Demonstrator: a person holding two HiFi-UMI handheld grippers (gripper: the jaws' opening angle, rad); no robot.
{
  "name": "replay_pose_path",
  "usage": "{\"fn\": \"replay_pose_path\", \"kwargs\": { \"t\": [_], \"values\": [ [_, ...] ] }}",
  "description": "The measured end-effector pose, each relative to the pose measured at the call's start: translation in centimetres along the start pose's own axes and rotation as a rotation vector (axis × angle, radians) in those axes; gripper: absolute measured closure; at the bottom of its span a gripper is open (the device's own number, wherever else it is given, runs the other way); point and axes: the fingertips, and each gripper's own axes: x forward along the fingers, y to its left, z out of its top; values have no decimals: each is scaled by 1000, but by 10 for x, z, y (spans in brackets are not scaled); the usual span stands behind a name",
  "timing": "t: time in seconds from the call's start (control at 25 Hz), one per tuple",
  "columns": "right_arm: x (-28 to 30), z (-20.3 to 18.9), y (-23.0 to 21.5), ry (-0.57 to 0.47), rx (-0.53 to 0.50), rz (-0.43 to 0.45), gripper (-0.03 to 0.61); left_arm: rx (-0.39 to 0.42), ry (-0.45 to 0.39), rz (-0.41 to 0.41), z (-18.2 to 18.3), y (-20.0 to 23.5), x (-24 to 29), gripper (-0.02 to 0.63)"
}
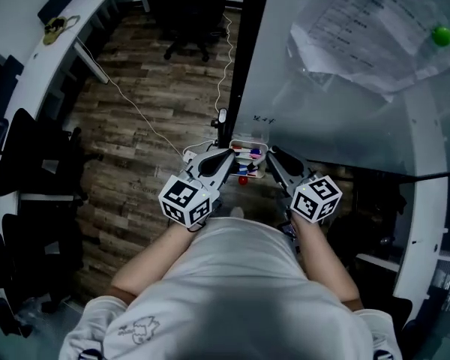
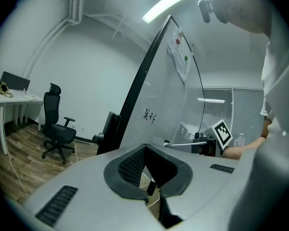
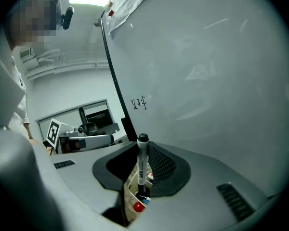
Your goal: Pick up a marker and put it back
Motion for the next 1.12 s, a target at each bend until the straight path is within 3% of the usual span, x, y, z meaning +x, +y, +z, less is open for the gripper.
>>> {"fn": "replay_pose_path", "kwargs": {
  "t": [0.48,0.68,1.12],
  "values": [
    [16,-26,-2,102,-48,84,500,-64,-27,158,-23,14,-21,609],
    [17,-35,-2,144,-63,92,500,-111,-23,181,-33,16,-23,609],
    [20,-55,-10,197,-90,94,500,-124,2,189,-52,14,-13,609]
  ]
}}
